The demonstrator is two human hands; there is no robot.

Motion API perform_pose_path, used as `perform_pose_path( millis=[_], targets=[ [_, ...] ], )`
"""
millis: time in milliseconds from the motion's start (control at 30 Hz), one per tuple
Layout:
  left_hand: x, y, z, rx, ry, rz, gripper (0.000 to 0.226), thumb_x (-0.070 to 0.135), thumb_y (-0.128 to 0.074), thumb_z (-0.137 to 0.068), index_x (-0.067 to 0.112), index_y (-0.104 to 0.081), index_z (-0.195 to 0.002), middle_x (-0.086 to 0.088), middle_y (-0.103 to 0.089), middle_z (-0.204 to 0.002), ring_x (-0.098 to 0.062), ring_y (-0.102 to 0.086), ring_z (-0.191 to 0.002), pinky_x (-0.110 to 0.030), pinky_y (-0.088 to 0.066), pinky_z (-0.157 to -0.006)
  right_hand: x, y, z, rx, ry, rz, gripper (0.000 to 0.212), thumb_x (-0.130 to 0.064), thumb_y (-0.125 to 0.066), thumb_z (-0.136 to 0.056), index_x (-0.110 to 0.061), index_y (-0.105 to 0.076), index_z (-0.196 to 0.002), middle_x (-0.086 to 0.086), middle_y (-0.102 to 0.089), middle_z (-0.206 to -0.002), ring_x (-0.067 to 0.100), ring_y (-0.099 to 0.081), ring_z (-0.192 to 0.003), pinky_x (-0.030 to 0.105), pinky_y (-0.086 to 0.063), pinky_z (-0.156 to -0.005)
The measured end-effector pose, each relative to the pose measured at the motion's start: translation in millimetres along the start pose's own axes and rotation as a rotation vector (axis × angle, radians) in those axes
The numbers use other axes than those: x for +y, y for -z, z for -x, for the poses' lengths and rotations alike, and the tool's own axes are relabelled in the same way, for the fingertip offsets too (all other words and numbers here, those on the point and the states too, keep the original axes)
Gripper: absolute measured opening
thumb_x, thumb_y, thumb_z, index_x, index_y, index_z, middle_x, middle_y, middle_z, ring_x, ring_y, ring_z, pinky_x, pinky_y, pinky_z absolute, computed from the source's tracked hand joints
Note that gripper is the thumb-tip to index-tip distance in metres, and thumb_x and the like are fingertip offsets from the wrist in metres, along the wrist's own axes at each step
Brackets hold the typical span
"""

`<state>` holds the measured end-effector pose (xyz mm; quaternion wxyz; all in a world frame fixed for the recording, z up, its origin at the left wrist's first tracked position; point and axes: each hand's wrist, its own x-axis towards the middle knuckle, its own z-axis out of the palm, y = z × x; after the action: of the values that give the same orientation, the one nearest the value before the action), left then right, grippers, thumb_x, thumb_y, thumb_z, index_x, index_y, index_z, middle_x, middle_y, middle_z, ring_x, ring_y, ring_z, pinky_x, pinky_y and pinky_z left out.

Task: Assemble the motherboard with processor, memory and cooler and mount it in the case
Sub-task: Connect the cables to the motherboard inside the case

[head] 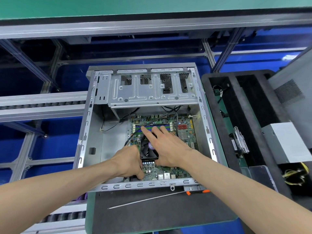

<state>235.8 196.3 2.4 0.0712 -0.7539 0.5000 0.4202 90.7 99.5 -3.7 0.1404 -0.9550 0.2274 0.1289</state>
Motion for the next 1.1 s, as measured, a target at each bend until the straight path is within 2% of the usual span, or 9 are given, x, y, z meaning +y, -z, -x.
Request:
perform_pose_path(
  millis=[233, 300, 433, 567, 633, 733, 933, 1100],
  targets=[
    [-2.4, 3.0, 1.2, 0.024, -0.02, 0.023, 0.018, 0.022, -0.087, -0.057, 0.014, -0.079, -0.07, 0.007, -0.072, -0.064, -0.003, -0.061, -0.059, -0.022, -0.055, -0.059, 1.2, -0.5, -1.2, -0.009, -0.006, -0.02, 0.128, -0.035, -0.088, -0.067, -0.02, 0.002, -0.157, 0.012, -0.032, -0.146, 0.038, -0.031, -0.134, 0.049, -0.047, -0.095],
    [-3.6, 4.0, 1.0, 0.01, -0.02, 0.034, 0.018, 0.022, -0.087, -0.058, 0.014, -0.079, -0.071, 0.008, -0.072, -0.063, -0.001, -0.062, -0.059, -0.021, -0.054, -0.058, 1.3, -0.2, -1.3, -0.008, -0.003, -0.018, 0.128, -0.036, -0.088, -0.067, -0.02, 0.002, -0.157, 0.012, -0.033, -0.146, 0.038, -0.032, -0.134, 0.048, -0.047, -0.095],
    [-4.8, 3.4, 0.0, -0.004, -0.027, 0.047, 0.019, 0.024, -0.088, -0.057, 0.014, -0.079, -0.07, 0.013, -0.067, -0.054, 0.008, -0.053, -0.042, -0.013, -0.042, -0.043, 0.9, 0.5, -1.0, -0.013, -0.006, -0.02, 0.128, -0.036, -0.088, -0.068, -0.02, 0.002, -0.157, 0.011, -0.032, -0.146, 0.037, -0.031, -0.135, 0.048, -0.047, -0.095],
    [-4.8, 1.6, -1.8, 0.007, -0.024, 0.017, 0.02, 0.026, -0.089, -0.053, 0.016, -0.072, -0.058, 0.014, -0.06, -0.043, 0.005, -0.051, -0.04, -0.016, -0.042, -0.042, 0.4, 0.8, -1.2, -0.019, -0.008, -0.019, 0.127, -0.035, -0.087, -0.068, -0.021, 0.002, -0.157, 0.012, -0.031, -0.148, 0.038, -0.029, -0.135, 0.049, -0.047, -0.096],
    [-3.2, -0.1, -2.3, 0.025, -0.009, -0.024, 0.027, 0.028, -0.089, -0.05, 0.015, -0.065, -0.053, 0.013, -0.057, -0.041, 0.0, -0.053, -0.045, -0.02, -0.045, -0.046, 0.1, 1.0, -1.2, -0.021, -0.012, -0.019, 0.127, -0.034, -0.087, -0.067, -0.02, 0.001, -0.157, 0.012, -0.031, -0.148, 0.038, -0.029, -0.136, 0.05, -0.047, -0.096],
    [-2.0, -3.5, -2.7, 0.052, 0.003, -0.062, 0.036, 0.031, -0.09, -0.048, 0.015, -0.058, -0.052, 0.014, -0.057, -0.05, -0.003, -0.054, -0.055, -0.025, -0.046, -0.052, -0.6, 0.9, -1.1, -0.017, -0.013, -0.015, 0.127, -0.032, -0.087, -0.067, -0.02, 0.0, -0.157, 0.011, -0.031, -0.147, 0.037, -0.03, -0.135, 0.05, -0.048, -0.095],
    [-2.3, -5.8, -3.2, 0.056, 0.022, -0.076, 0.038, 0.036, -0.09, -0.047, 0.019, -0.058, -0.059, 0.014, -0.059, -0.06, -0.003, -0.054, -0.062, -0.025, -0.039, -0.05, -0.9, 1.5, -1.6, -0.019, -0.012, -0.011, 0.126, -0.032, -0.087, -0.067, -0.019, 0.0, -0.157, 0.011, -0.031, -0.146, 0.037, -0.03, -0.134, 0.05, -0.048, -0.093],
    [-3.9, -6.5, -4.3, 0.012, 0.023, -0.045, 0.036, 0.034, -0.09, -0.047, 0.019, -0.06, -0.058, 0.014, -0.062, -0.061, -0.008, -0.061, -0.066, -0.026, -0.046, -0.055, -0.5, -0.3, -2.2, -0.015, -0.013, -0.008, 0.126, -0.033, -0.088, -0.066, -0.02, -0.001, -0.157, 0.011, -0.032, -0.145, 0.037, -0.031, -0.132, 0.051, -0.05, -0.091]
  ],
)
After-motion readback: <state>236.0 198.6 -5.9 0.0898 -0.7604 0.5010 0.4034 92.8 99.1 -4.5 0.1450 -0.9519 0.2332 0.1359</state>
